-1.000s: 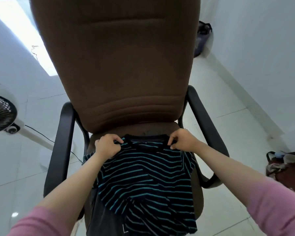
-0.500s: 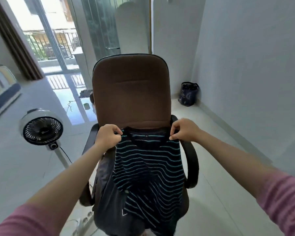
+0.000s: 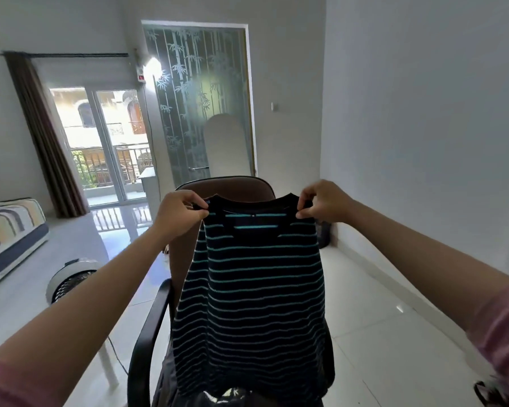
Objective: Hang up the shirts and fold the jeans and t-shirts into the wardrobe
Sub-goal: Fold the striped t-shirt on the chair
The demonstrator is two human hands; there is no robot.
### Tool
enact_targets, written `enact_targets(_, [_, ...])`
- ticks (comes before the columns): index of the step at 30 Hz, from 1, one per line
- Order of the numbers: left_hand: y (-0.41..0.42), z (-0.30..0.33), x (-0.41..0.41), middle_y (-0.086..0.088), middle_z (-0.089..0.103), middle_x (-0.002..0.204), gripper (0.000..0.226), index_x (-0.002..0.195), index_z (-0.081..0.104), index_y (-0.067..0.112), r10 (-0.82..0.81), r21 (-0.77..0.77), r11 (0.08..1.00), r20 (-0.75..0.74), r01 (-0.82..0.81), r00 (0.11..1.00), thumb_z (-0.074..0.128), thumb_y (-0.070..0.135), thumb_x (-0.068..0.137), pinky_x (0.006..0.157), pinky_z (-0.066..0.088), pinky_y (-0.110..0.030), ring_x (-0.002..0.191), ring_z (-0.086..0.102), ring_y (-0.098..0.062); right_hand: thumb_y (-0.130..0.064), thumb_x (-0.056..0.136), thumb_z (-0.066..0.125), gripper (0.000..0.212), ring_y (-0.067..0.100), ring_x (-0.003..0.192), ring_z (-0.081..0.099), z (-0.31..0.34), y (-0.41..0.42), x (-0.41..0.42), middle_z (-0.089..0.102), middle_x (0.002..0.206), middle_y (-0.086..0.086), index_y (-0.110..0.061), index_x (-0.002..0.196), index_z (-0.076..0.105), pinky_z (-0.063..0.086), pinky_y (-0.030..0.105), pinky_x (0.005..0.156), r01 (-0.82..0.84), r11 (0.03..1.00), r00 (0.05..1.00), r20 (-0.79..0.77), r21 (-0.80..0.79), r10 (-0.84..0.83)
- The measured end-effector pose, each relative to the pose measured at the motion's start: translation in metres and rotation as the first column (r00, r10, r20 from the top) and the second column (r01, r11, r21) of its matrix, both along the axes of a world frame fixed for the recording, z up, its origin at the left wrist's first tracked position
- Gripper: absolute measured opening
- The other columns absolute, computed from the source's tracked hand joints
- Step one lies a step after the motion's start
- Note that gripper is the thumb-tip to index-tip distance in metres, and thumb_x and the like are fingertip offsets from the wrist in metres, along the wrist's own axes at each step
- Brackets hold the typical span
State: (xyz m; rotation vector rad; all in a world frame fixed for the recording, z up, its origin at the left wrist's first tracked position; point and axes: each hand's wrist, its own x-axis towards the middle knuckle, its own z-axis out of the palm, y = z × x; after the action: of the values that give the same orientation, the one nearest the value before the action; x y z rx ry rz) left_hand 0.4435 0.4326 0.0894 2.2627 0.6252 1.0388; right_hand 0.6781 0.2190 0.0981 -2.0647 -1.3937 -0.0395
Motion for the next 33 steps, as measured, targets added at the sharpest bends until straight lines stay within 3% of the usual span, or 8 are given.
enact_targets(4, [-0.001, 0.029, 0.001, 0.000, 0.067, 0.073, 0.027, 0.064, 0.066, 0.023, -0.054, 0.028, 0.998, 0.020, 0.053, 0.998, 0.077, -0.001, 0.069, 0.075, 0.050, -0.030, 0.074, 0.061, -0.020, -0.009, 0.069, 0.083, 0.017, 0.023, 0.063, 0.063, 0.026, -0.015, -0.006, 0.068, 0.078, 0.017, -0.013, 0.069, 0.067, 0.057, 0.027, 0.052, 0.014, 0.996, 0.999, -0.036, 0.083, -0.011])
enact_targets(9, [0.002, 0.053, 0.001, -0.006, 0.064, 0.070, 0.025, 0.063, 0.064, 0.016, -0.147, 0.041, 0.987, -0.119, 0.153, 0.982, 0.076, -0.006, 0.069, 0.068, 0.048, -0.022, 0.069, 0.057, -0.017, -0.008, 0.066, 0.085, 0.015, 0.035, 0.073, 0.068, 0.036, -0.020, -0.010, 0.068, 0.081, 0.025, -0.011, 0.070, 0.070, 0.061, 0.038, 0.060, 0.055, 0.986, 0.997, -0.070, 0.158, -0.044])
enact_targets(12, [0.005, 0.060, 0.000, -0.022, 0.066, 0.080, 0.019, 0.066, 0.066, 0.012, -0.186, 0.030, 0.980, -0.206, 0.197, 0.961, 0.078, -0.003, 0.070, 0.074, 0.051, -0.034, 0.075, 0.058, -0.026, -0.009, 0.065, 0.085, 0.015, 0.030, 0.068, 0.067, 0.040, -0.018, -0.011, 0.068, 0.072, 0.015, -0.011, 0.069, 0.071, 0.060, 0.036, 0.063, 0.090, 0.988, 0.996, 0.003, 0.123, -0.091])
enact_targets(15, [0.005, 0.063, 0.003, -0.024, 0.068, 0.087, 0.016, 0.067, 0.068, 0.013, -0.185, 0.067, 0.976, -0.260, 0.209, 0.948, 0.080, 0.002, 0.069, 0.076, 0.047, -0.031, 0.078, 0.058, -0.027, -0.009, 0.065, 0.084, 0.014, 0.006, 0.061, 0.055, 0.045, -0.014, -0.013, 0.059, 0.065, -0.007, -0.012, 0.071, 0.072, 0.048, 0.028, 0.064, 0.127, 0.991, 0.984, 0.117, 0.052, -0.132])
enact_targets(18, [0.006, 0.066, 0.007, -0.026, 0.067, 0.088, 0.017, 0.068, 0.068, 0.015, -0.205, 0.067, 0.971, -0.272, 0.231, 0.940, 0.080, 0.003, 0.068, 0.078, 0.046, -0.034, 0.077, 0.057, -0.027, -0.012, 0.064, 0.085, 0.015, 0.003, 0.064, 0.053, 0.051, -0.012, -0.018, 0.055, 0.064, -0.015, -0.013, 0.073, 0.073, 0.040, 0.020, 0.062, 0.150, 0.989, 0.972, 0.179, 0.015, -0.150])
enact_targets(23, [0.007, 0.069, 0.008, -0.006, 0.068, 0.082, 0.021, 0.070, 0.070, 0.019, -0.219, 0.049, 0.969, -0.269, 0.241, 0.938, 0.078, -0.001, 0.069, 0.087, 0.046, -0.034, 0.083, 0.061, -0.020, -0.013, 0.064, 0.085, 0.014, -0.002, 0.045, 0.048, 0.054, -0.021, -0.016, 0.051, 0.041, -0.020, -0.016, 0.069, 0.073, 0.033, 0.016, 0.053, 0.070, 0.997, 0.992, 0.100, 0.020, -0.072])
enact_targets(28, [0.006, 0.071, 0.005, -0.004, 0.070, 0.087, 0.023, 0.078, 0.072, 0.016, -0.247, -0.006, 0.968, -0.236, 0.252, 0.940, 0.073, -0.007, 0.073, 0.085, 0.045, -0.025, 0.086, 0.065, -0.018, -0.010, 0.063, 0.086, 0.015, 0.012, 0.055, 0.047, 0.045, -0.031, -0.015, 0.057, 0.059, 0.005, -0.013, 0.067, 0.072, 0.039, 0.021, 0.056, -0.027, 0.988, 0.995, -0.088, 0.155, 0.041])
enact_targets(33, [0.006, 0.067, 0.001, -0.004, 0.071, 0.086, 0.025, 0.080, 0.073, 0.017, -0.228, 0.003, 0.972, -0.231, 0.235, 0.946, 0.072, -0.007, 0.074, 0.085, 0.049, -0.026, 0.084, 0.066, -0.021, -0.014, 0.063, 0.087, 0.015, -0.001, 0.065, 0.059, 0.044, -0.042, -0.017, 0.070, 0.072, -0.003, -0.016, 0.071, 0.075, 0.043, 0.009, 0.067, -0.052, 0.990, 0.996, -0.066, 0.130, 0.061])
